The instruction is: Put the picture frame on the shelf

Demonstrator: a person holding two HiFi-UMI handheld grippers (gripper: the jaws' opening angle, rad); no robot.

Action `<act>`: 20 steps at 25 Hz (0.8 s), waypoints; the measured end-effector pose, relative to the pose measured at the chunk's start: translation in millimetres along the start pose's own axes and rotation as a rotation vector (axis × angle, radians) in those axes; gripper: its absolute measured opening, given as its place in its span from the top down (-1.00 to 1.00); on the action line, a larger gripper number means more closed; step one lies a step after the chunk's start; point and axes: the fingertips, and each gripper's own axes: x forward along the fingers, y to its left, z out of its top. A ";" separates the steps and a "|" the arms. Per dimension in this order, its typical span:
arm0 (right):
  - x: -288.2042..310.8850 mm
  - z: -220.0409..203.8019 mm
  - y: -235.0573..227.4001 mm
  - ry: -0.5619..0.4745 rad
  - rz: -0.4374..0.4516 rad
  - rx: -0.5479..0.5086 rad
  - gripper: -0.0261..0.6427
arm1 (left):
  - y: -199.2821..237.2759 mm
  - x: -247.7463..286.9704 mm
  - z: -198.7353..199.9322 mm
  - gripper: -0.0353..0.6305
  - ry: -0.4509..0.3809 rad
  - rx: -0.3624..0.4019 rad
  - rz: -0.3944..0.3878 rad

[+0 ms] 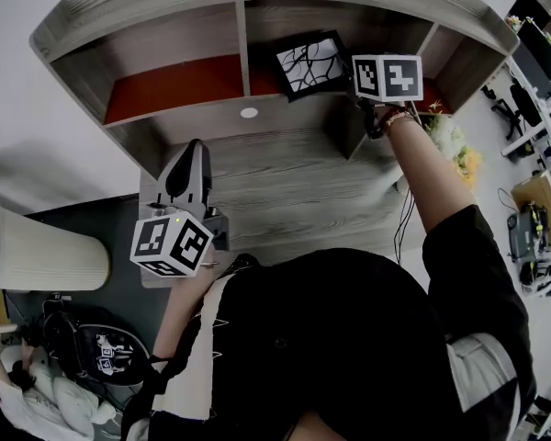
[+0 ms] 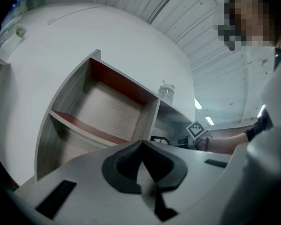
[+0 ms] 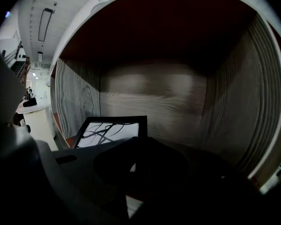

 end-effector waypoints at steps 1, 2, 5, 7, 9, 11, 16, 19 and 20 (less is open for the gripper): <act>0.5 -0.4 -0.4 0.006 -0.003 -0.002 0.72 | 0.1 -0.9 0.6 0.87 -0.001 0.001 -0.001; 0.8 -0.6 -0.6 0.010 -0.006 -0.003 0.72 | 0.4 -1.9 1.4 0.87 -0.001 0.002 -0.001; 3.5 -3.1 -1.4 0.027 -0.010 -0.003 0.72 | 2.3 -4.5 1.4 0.87 -0.001 0.000 0.002; 5.7 -5.2 -2.4 0.042 -0.012 -0.001 0.72 | 3.7 -5.4 0.6 0.87 0.000 -0.002 0.003; 8.0 -6.5 -3.5 0.058 -0.012 0.006 0.72 | 4.9 -5.4 0.8 0.87 -0.001 -0.002 0.004; 10.1 -7.2 -4.1 0.070 -0.011 0.016 0.72 | 5.5 -5.5 1.4 0.87 -0.003 -0.005 0.004; 13.0 -12.6 -6.0 0.088 -0.024 0.040 0.72 | 6.2 -6.1 2.1 0.87 -0.007 -0.007 -0.003; 14.9 -14.6 -7.1 0.097 -0.033 0.049 0.72 | 6.1 -5.9 4.8 0.87 -0.012 -0.002 -0.005; 15.3 -15.1 -7.7 0.100 -0.038 0.048 0.72 | 5.4 -5.8 5.0 0.87 -0.012 -0.001 -0.007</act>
